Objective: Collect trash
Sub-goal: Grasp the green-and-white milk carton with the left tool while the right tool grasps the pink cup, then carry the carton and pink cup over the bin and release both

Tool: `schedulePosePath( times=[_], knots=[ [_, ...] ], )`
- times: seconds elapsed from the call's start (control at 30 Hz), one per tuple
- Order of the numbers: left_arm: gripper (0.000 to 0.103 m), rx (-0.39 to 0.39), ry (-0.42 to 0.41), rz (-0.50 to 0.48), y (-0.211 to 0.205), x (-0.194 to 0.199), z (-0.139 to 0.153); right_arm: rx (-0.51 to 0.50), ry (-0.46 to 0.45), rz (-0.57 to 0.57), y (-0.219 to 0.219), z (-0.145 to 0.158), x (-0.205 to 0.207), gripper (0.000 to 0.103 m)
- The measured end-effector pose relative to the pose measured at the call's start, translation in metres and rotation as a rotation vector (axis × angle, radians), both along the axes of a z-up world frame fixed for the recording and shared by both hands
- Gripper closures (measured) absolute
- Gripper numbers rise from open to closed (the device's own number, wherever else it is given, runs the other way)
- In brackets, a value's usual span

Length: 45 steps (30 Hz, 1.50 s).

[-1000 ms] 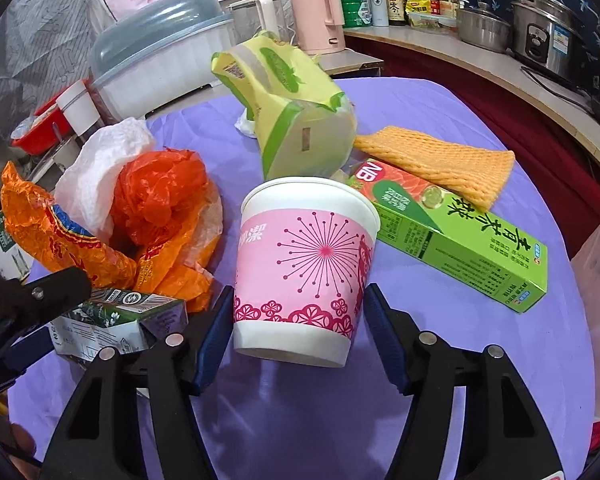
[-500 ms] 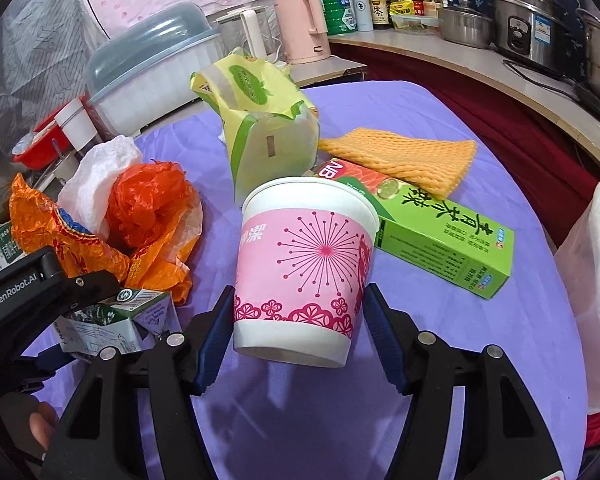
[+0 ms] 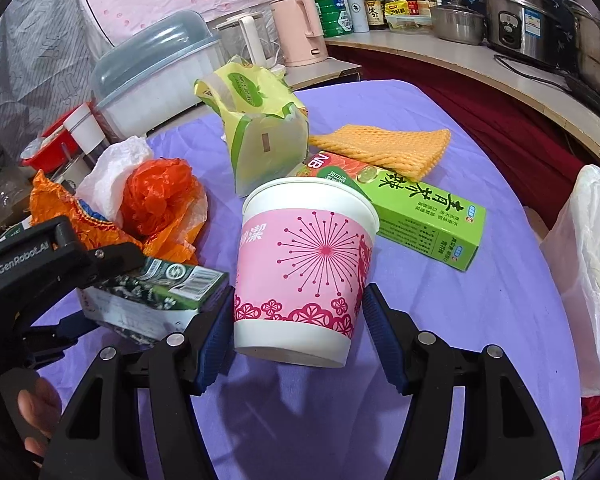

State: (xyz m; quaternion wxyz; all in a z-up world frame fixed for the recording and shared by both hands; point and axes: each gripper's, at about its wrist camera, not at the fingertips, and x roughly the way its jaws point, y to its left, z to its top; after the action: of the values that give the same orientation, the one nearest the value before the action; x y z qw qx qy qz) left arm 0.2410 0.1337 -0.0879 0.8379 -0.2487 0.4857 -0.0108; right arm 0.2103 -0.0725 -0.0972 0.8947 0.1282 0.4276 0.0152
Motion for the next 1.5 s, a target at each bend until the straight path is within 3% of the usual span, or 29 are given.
schedulePosePath(
  times=[0.1, 0.33, 0.47, 0.7, 0.97, 1.5],
  knots=[
    [0.023, -0.003, 0.037, 0.002, 0.001, -0.003, -0.005, -0.002, 0.001, 0.008, 0.002, 0.000, -0.006, 0.042],
    [0.015, -0.076, 0.086, 0.121, 0.010, -0.022, -0.013, 0.008, 0.008, 0.015, 0.002, -0.004, -0.010, 0.042],
    [0.015, -0.071, 0.052, 0.188, 0.009, -0.038, -0.006, 0.012, 0.000, 0.024, 0.001, -0.001, -0.011, 0.042],
    [0.015, -0.133, 0.099, 0.161, -0.001, -0.023, -0.022, 0.025, 0.000, 0.020, -0.003, -0.003, -0.010, 0.042],
    [0.015, -0.021, 0.064, 0.124, -0.023, 0.003, -0.021, 0.020, 0.009, -0.018, -0.016, -0.008, -0.005, 0.042],
    [0.036, -0.005, -0.031, 0.014, -0.026, -0.020, 0.008, 0.036, -0.025, -0.062, -0.039, 0.005, -0.021, 0.042]
  ],
)
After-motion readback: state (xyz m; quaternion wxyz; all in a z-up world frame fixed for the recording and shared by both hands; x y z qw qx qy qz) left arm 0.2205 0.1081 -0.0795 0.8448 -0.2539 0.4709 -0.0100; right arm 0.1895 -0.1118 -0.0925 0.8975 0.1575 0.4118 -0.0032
